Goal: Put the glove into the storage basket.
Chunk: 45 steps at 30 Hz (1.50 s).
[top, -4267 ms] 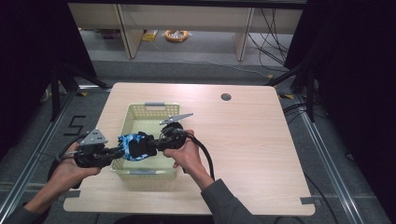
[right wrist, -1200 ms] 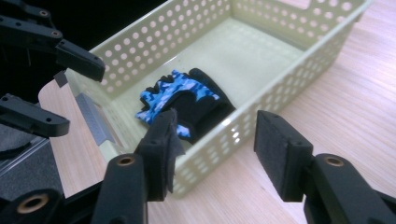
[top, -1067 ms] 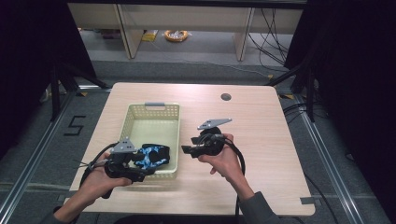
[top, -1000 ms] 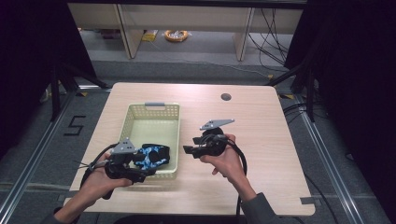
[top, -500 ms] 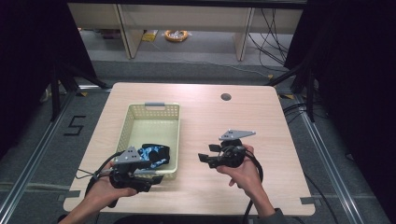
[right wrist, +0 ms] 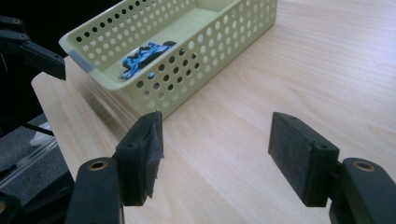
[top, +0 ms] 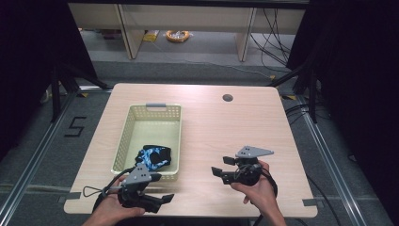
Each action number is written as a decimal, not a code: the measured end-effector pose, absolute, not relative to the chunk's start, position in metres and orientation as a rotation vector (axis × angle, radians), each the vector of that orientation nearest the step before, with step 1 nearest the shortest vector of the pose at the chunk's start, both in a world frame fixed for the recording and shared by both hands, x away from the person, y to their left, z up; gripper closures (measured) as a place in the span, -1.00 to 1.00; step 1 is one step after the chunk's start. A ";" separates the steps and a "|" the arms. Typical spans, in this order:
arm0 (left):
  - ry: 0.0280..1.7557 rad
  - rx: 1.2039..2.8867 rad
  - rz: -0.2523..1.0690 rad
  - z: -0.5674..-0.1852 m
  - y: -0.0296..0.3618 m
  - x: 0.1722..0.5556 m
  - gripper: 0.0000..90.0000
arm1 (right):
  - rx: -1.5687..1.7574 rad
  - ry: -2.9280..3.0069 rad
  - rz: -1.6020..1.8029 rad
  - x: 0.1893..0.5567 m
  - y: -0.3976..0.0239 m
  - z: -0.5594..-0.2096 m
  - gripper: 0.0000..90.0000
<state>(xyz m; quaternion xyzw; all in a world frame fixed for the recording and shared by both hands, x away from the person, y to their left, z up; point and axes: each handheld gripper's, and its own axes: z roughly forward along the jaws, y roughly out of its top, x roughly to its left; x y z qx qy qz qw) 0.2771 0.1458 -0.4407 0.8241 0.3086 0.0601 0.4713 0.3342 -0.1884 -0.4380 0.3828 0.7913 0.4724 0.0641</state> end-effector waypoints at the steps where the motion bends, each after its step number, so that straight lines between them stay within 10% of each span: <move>1: 0.753 2.008 0.141 -0.442 0.145 0.275 -0.58 | 1.183 2.388 1.433 0.331 -0.189 -0.439 -0.20; 45: 0.753 2.200 0.258 -0.511 0.156 0.264 -0.56 | 1.175 2.464 1.171 0.292 -0.205 -0.496 -0.50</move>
